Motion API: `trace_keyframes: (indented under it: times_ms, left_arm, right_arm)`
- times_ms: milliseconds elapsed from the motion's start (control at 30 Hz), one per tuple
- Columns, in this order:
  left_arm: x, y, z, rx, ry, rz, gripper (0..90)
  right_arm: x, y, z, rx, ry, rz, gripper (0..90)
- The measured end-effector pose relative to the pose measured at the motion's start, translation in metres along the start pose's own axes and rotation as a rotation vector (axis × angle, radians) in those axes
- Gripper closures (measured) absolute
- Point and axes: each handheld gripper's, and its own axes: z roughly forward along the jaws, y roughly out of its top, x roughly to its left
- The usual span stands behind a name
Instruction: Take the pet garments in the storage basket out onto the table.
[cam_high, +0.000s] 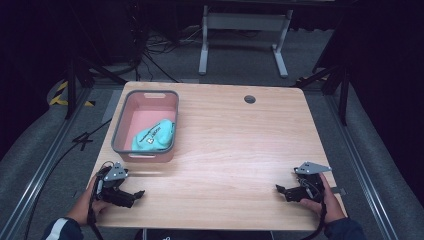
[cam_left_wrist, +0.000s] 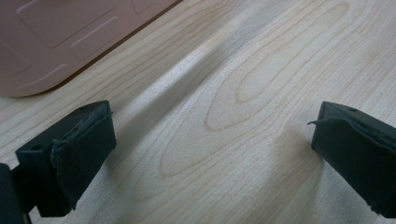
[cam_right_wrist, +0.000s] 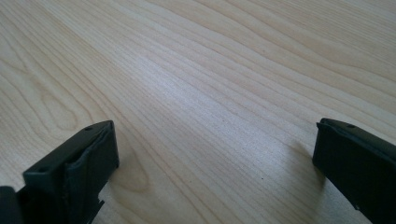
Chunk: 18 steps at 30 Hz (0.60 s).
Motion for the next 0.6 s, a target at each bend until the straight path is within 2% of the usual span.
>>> trace_keyframes:
  times_ms: [300,433,600]
  left_arm:
    - [0.0000,-0.0005,-0.0005,-0.001,-0.001,0.001,0.2]
    - [-0.0012,0.0004,-0.0026,0.019,-0.004,0.009,1.2]
    - [-0.0054,0.0004,-0.0063,0.034,-0.011,0.017,6.2]
  right_arm:
    - [0.0001,-0.0001,-0.0001,0.000,-0.001,0.001,0.5]
    - [0.0002,-0.0001,-0.0001,0.000,-0.001,0.002,0.5]
    - [0.0001,-0.0001,-0.0001,0.000,-0.001,0.002,0.5]
